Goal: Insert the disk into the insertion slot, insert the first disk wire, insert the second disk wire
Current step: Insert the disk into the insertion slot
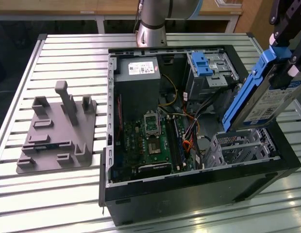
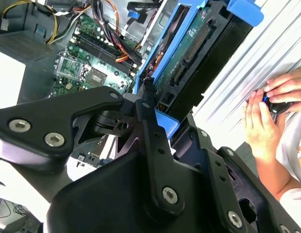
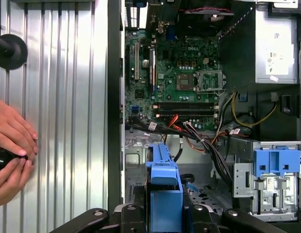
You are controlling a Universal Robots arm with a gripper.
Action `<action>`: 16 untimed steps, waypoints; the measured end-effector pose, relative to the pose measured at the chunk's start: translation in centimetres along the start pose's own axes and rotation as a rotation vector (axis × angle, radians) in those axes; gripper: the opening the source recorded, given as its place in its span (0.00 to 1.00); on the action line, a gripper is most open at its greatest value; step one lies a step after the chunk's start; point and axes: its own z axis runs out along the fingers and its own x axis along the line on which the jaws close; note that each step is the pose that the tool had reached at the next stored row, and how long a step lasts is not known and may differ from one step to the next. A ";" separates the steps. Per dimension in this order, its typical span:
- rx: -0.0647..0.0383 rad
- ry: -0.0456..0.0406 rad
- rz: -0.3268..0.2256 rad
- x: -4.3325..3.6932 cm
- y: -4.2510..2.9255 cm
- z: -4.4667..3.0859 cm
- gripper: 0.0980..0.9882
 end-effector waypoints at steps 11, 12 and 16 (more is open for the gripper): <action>0.000 0.0003 -0.003 -0.45 -1.09 0.63 0.30; 0.000 0.0003 -0.003 -0.46 -1.07 0.76 0.30; 0.000 0.0004 -0.003 -0.42 -1.06 1.41 0.30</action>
